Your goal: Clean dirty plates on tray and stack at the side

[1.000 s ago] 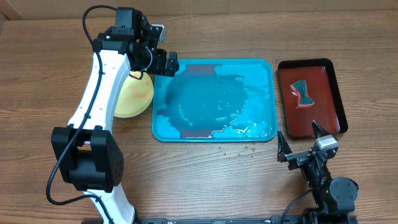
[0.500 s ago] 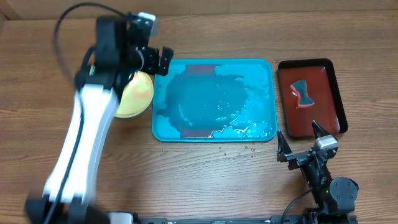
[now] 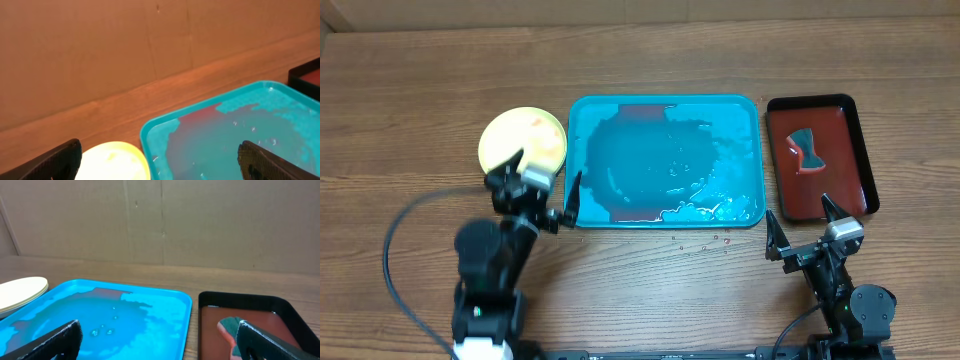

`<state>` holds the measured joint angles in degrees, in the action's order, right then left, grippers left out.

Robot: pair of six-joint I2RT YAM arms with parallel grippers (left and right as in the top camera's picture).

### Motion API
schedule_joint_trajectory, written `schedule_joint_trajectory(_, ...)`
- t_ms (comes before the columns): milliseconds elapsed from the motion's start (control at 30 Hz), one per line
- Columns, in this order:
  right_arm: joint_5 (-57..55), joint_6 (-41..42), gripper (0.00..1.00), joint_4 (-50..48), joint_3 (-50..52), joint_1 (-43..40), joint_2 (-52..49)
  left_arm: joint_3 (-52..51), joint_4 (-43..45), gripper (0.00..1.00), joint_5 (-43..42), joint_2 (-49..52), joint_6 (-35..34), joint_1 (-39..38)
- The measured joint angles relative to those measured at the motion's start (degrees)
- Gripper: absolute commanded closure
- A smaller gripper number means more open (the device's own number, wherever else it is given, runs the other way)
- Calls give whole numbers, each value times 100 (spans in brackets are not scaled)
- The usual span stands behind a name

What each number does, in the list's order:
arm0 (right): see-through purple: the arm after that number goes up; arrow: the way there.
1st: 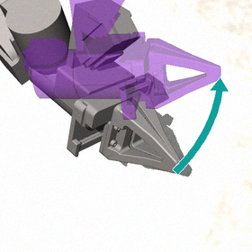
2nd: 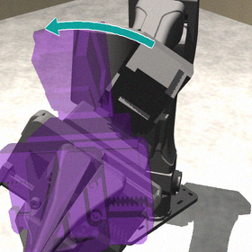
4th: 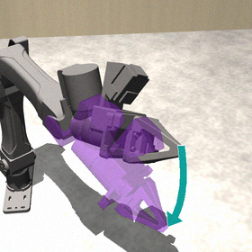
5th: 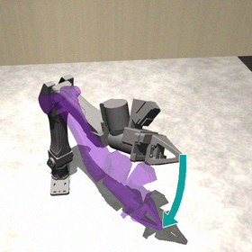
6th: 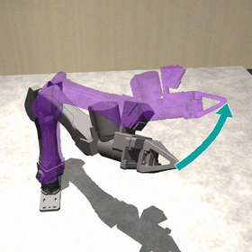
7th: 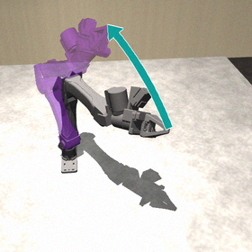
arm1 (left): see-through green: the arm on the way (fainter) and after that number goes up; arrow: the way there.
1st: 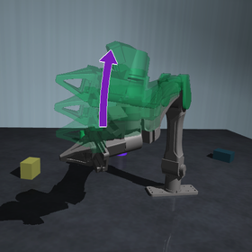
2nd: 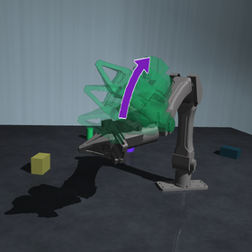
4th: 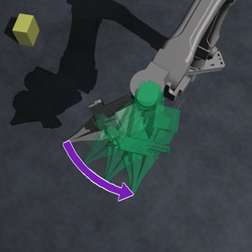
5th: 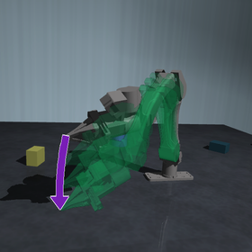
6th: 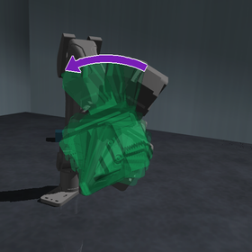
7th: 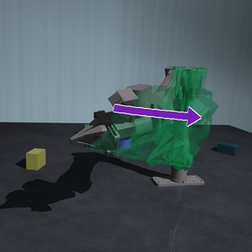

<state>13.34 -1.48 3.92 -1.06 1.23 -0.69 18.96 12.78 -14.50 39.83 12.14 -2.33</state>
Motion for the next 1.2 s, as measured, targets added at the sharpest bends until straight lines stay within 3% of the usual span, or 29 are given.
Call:
schedule_joint_trajectory(367, -4, 0, 0, -2, 0, -2, 0, -1626, 55, 0, 46, -2216, 737, 24)
schedule_joint_trajectory(567, -2, -2, 0, -4, 0, 0, 0, -1827, -1285, 0, 46, -3071, 1449, 24)
schedule_joint_trajectory(867, -2, -4, 0, 0, 0, 0, 0, -1849, -1563, 0, 192, -3886, 1709, 98)
schedule_joint_trajectory(1200, -2, -2, 0, 0, 0, 0, 0, -1849, -1591, 0, 214, -3897, 1792, 136)
